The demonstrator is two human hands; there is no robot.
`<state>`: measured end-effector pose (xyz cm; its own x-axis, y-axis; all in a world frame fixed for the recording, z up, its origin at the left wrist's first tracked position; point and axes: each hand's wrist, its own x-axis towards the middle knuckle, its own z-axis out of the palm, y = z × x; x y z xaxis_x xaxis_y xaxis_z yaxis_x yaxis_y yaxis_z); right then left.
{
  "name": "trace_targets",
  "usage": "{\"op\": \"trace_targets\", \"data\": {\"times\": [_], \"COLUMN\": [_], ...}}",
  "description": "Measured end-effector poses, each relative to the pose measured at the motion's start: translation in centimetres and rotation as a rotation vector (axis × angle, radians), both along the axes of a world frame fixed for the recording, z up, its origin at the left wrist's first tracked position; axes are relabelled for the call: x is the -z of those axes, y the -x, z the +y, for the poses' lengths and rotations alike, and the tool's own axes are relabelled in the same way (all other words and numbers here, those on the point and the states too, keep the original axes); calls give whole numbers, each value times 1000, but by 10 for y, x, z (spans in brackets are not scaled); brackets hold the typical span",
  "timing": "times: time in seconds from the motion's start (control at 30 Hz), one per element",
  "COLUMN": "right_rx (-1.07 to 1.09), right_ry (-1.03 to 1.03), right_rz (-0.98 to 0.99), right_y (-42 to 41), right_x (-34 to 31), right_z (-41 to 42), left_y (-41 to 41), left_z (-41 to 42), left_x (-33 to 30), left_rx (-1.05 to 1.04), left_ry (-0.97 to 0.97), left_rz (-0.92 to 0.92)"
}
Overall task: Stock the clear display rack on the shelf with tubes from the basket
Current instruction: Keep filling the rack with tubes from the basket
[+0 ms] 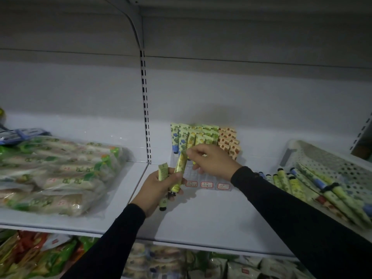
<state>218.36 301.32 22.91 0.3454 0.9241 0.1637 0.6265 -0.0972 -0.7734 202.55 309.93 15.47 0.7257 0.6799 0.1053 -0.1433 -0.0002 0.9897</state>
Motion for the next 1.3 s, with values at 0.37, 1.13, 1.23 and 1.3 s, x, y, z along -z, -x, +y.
{"op": "trace_targets", "data": {"times": [0.37, 1.13, 1.23, 1.3], "right_rx": [-23, 423, 410, 410], "right_ry": [-59, -320, -302, -280], "right_rz": [259, -467, -493, -508], "right_y": [-8, -27, -25, -25], "right_x": [-4, -15, -9, -3], "right_z": [-9, 41, 48, 51], "left_y": [-2, 5, 5, 5], "left_z": [-5, 37, 37, 37], "left_x": [-3, 35, 36, 36], "left_rx": [100, -343, -331, -326], "left_ry": [49, 108, 97, 92], "left_rz": [37, -73, -69, -63]}}
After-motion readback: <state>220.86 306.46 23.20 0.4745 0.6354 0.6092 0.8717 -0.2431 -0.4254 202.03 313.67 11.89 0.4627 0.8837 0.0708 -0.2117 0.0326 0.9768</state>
